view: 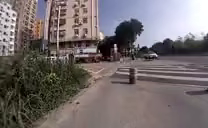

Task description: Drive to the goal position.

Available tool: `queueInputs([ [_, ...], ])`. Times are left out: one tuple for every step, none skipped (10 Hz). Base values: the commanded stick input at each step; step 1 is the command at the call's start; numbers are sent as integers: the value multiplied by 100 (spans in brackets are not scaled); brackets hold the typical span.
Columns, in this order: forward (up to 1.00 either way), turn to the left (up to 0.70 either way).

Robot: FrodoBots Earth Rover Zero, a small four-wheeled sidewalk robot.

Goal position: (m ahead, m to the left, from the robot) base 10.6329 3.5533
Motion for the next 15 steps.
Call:
queueInputs([
  [70, 0],
  [70, 0],
  [70, 0],
  [70, 0],
  [70, 0],
  [70, 0],
  [70, 0],
  [70, -1],
  [70, -11],
  [70, -12],
  [70, -9],
  [70, 0],
  [70, 0],
  [70, 0],
  [70, 0],
])
